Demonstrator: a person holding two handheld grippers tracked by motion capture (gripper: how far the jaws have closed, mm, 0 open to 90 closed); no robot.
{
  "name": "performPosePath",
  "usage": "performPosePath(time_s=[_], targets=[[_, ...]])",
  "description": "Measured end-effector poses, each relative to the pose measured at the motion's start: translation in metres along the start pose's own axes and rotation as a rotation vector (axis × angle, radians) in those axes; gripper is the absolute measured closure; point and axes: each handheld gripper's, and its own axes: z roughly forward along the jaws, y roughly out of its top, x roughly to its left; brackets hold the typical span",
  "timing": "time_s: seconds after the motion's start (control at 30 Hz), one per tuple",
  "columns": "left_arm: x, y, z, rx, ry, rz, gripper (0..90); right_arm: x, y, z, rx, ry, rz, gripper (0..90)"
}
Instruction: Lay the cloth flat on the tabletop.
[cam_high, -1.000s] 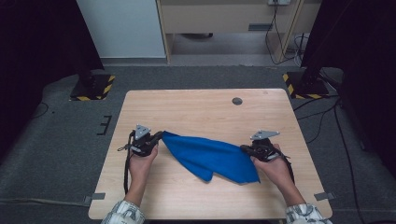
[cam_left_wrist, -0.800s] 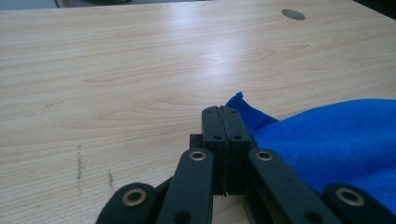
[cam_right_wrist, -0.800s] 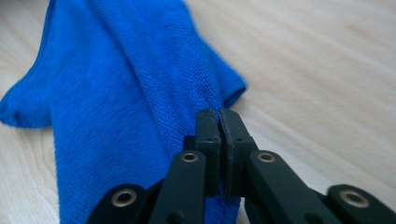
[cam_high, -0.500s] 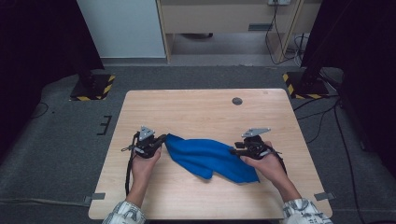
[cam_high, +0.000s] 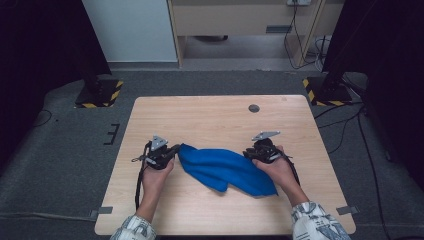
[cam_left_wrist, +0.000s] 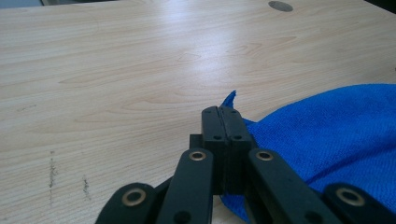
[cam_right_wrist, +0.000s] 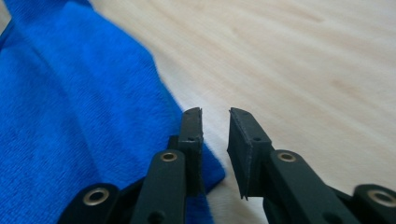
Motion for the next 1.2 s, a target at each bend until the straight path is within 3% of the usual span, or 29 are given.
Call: performPosePath(time_s=[0.3, 0.5, 0.6, 0.7, 0.77, 1.0, 1.2], targets=[[0.0, -0.001, 0.001, 0.008, 0.0, 0.0, 89.8, 0.019, -0.01, 0.0, 0.002, 0.051, -0.041, 64.5], [-0.001, -0.001, 0.003, 0.019, -0.003, 0.005, 89.7, 0.027, -0.018, 0.004, 0.026, 0.056, -0.068, 58.3], [-0.001, -0.001, 0.003, 0.017, -0.003, 0.004, 89.7, 0.026, -0.017, 0.005, 0.032, 0.053, -0.069, 63.0], [-0.001, -0.001, 0.002, 0.016, -0.006, 0.004, 89.8, 0.024, -0.015, 0.006, 0.046, 0.057, -0.08, 80.0], [-0.001, 0.0, 0.002, 0.015, -0.007, 0.004, 89.8, 0.023, -0.013, 0.006, 0.049, 0.051, -0.084, 85.0], [-0.001, 0.002, 0.0, 0.001, -0.009, 0.005, 89.9, 0.02, -0.004, 0.001, 0.038, 0.037, -0.086, 86.7], [-0.003, 0.009, -0.008, -0.052, -0.019, -0.004, 89.9, 0.012, 0.015, -0.017, -0.024, 0.001, -0.075, 87.2]])
